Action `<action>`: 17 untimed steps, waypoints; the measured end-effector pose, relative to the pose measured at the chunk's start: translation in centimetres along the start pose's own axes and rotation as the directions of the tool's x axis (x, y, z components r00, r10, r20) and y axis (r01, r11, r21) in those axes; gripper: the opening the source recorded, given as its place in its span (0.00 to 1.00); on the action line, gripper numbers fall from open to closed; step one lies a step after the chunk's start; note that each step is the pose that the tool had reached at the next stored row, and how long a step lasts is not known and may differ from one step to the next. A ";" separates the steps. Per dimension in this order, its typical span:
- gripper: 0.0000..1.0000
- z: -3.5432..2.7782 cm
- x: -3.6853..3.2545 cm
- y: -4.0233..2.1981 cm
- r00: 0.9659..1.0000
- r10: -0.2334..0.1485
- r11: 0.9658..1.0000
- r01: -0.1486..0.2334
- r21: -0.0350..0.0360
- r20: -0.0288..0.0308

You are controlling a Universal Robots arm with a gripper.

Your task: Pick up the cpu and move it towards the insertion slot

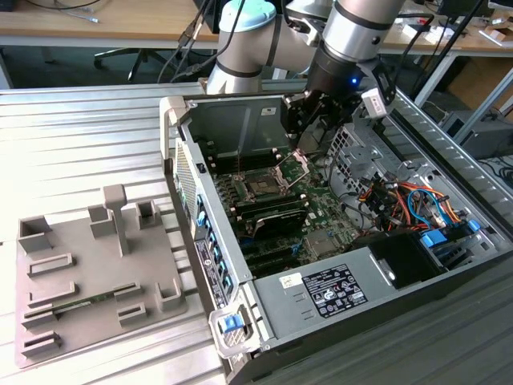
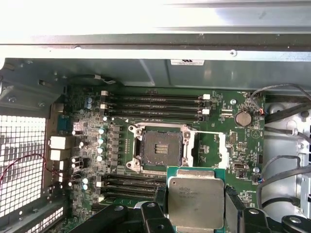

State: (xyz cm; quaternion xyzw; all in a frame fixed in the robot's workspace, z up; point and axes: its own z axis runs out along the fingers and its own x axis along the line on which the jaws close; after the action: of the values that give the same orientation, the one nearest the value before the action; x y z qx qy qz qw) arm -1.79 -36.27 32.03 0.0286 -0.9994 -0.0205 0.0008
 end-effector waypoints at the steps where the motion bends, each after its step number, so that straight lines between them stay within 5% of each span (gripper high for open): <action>1: 0.55 0.02 -0.01 0.07 1.000 0.000 1.000 0.000 0.000 0.000; 17: 0.55 0.30 -0.08 1.43 1.000 0.000 1.000 0.000 0.000 0.000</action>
State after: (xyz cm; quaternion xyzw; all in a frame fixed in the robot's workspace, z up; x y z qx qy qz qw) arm -1.79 -34.83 31.80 0.0286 -0.9994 -0.0205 0.0008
